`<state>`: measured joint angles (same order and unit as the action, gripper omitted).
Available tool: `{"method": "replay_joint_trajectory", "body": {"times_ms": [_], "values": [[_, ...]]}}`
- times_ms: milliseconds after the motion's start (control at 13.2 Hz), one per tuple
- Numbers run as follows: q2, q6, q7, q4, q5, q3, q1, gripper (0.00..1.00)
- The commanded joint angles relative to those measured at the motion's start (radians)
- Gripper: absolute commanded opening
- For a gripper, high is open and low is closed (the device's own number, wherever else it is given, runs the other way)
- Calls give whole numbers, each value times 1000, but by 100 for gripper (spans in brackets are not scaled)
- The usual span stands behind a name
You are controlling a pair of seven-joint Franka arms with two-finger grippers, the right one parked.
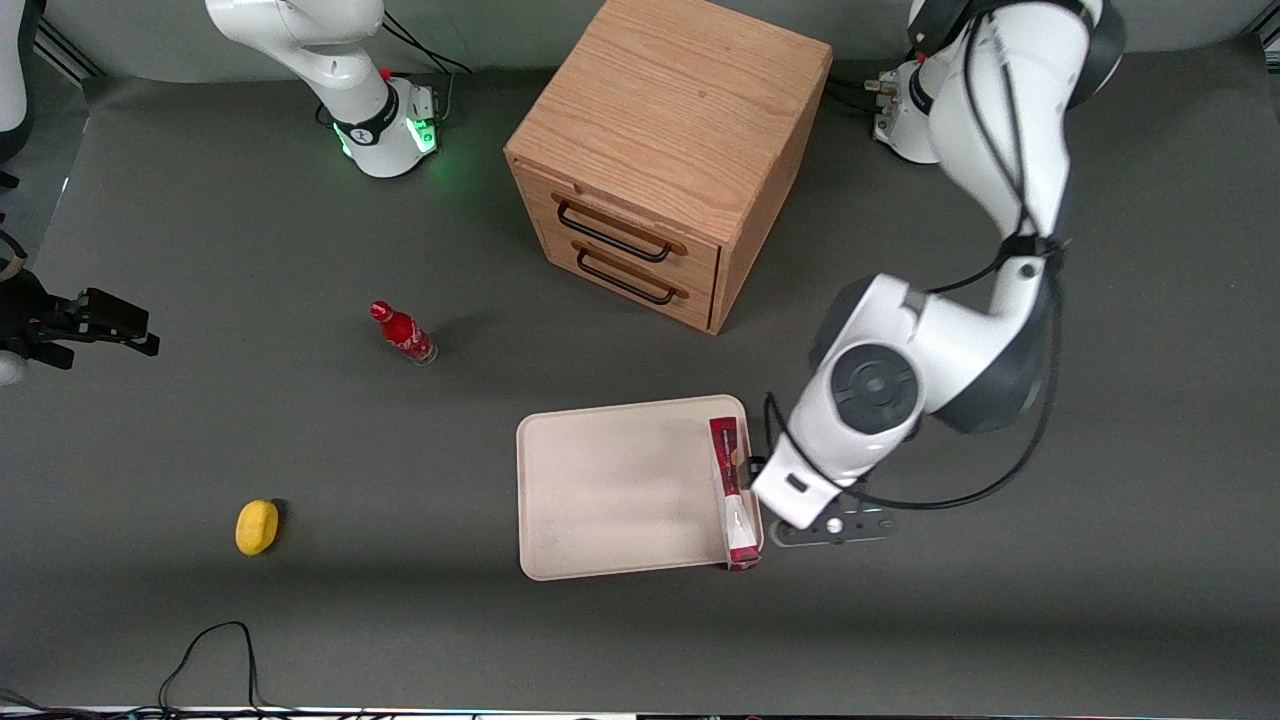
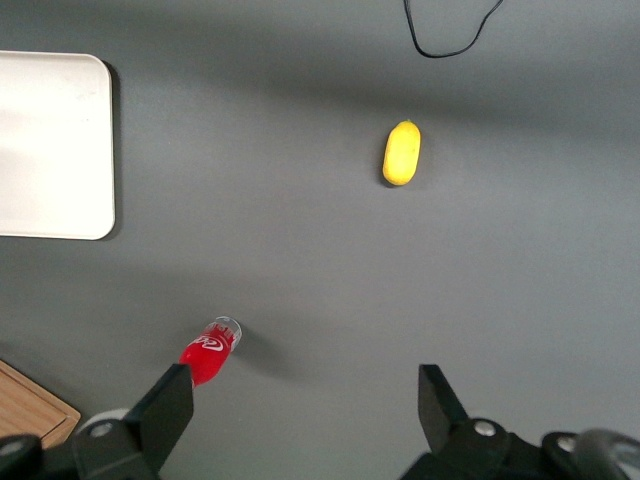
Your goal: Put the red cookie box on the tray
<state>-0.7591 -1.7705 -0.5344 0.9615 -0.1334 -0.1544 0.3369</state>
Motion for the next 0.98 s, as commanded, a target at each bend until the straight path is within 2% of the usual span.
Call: {"method": "replay_joint_trajectory", "body": {"times_ms": [0, 528, 906], "values": [[145, 42, 74, 124, -8, 4, -45, 100], [483, -39, 233, 564, 6, 1, -185, 100], [538, 42, 344, 574, 46, 3, -278, 100]]}}
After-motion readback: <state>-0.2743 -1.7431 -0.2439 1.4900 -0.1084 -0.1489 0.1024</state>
